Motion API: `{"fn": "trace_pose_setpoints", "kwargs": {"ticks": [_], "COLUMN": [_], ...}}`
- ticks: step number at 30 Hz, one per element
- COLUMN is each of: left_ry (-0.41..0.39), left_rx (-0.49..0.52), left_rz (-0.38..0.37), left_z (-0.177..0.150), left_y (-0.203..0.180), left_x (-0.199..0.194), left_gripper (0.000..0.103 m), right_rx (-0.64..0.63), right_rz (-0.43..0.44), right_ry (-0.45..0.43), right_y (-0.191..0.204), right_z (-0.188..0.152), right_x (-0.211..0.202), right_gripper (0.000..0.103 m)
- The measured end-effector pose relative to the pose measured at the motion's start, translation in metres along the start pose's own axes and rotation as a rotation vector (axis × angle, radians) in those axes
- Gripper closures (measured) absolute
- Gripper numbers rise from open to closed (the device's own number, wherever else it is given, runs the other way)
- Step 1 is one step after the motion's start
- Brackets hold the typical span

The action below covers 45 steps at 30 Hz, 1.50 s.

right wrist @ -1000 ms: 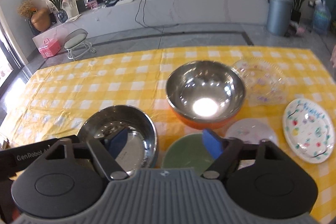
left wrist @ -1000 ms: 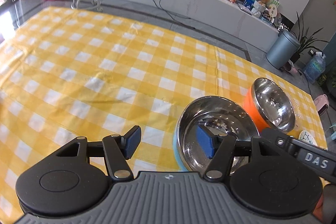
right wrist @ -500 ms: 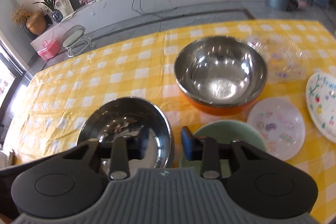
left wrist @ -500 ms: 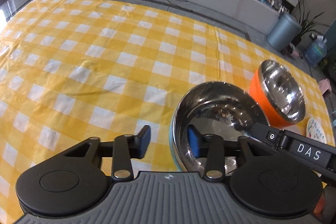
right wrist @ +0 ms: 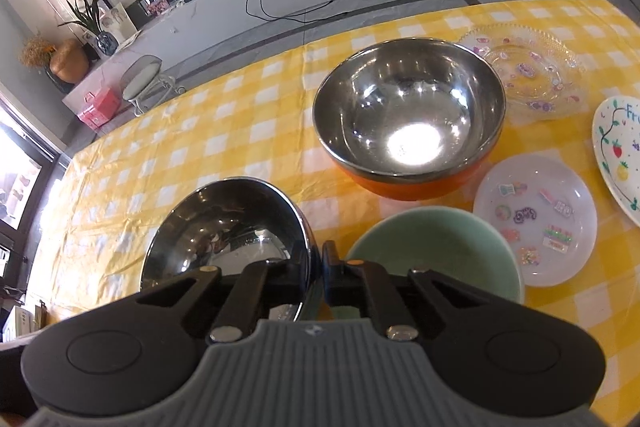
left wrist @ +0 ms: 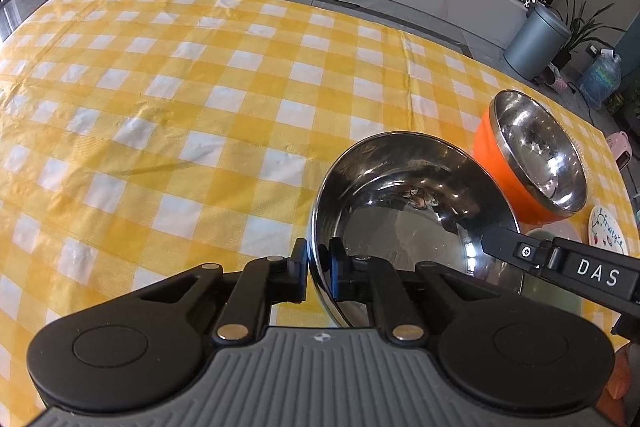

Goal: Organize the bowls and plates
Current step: 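Lift the blue-bottomed bowl with both grippers and carry it toward the table edge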

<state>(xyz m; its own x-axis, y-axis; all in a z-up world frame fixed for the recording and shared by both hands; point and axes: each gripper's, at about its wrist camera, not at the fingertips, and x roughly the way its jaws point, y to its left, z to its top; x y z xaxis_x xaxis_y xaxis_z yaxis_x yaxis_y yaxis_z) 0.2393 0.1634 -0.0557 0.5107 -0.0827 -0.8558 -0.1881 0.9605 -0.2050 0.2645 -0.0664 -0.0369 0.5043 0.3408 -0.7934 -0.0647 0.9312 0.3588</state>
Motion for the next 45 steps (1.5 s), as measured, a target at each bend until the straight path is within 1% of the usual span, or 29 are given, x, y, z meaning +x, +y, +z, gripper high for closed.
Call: {"fn": "trace_pose_setpoints", "kwargs": {"ticks": [4, 8, 12, 15, 20, 27, 32, 36, 41, 45], "left_ry": [0.005, -0.006, -0.018, -0.021, -0.015, -0.006, 0.022, 0.034, 0.036, 0.031], "left_rx": [0.003, -0.006, -0.018, -0.027, -0.053, -0.052, -0.082, -0.079, -0.075, -0.071], "left_rz": [0.002, -0.001, -0.009, -0.028, -0.043, -0.050, -0.072, -0.070, -0.066, -0.060], "left_z": [0.000, -0.001, -0.004, -0.010, -0.032, -0.070, -0.093, -0.109, -0.117, -0.118], "left_y": [-0.001, 0.000, 0.000, -0.001, -0.007, -0.022, -0.028, -0.035, -0.041, -0.044], "left_x": [-0.001, -0.008, -0.026, -0.042, -0.068, -0.090, -0.087, -0.081, -0.074, -0.069], "left_gripper": [0.092, 0.092, 0.092, 0.092, 0.091, 0.091, 0.091, 0.092, 0.092, 0.093], "right_rx": [-0.005, -0.010, -0.022, -0.028, -0.037, -0.014, 0.023, 0.041, 0.061, 0.067], "right_rz": [-0.001, 0.000, 0.002, 0.010, 0.010, 0.018, 0.023, 0.016, 0.016, 0.016], "right_ry": [-0.005, -0.007, -0.020, -0.023, -0.024, 0.013, 0.029, 0.041, 0.046, 0.046], "right_y": [-0.001, 0.002, 0.007, 0.007, 0.001, -0.020, -0.042, -0.056, -0.072, -0.077], "right_z": [-0.002, -0.003, -0.006, -0.012, -0.035, -0.070, -0.094, -0.110, -0.118, -0.119], "right_x": [-0.001, -0.006, -0.019, -0.037, -0.070, -0.109, -0.124, -0.127, -0.125, -0.121], "right_gripper": [0.098, 0.098, 0.098, 0.098, 0.098, 0.098, 0.097, 0.097, 0.097, 0.096]}}
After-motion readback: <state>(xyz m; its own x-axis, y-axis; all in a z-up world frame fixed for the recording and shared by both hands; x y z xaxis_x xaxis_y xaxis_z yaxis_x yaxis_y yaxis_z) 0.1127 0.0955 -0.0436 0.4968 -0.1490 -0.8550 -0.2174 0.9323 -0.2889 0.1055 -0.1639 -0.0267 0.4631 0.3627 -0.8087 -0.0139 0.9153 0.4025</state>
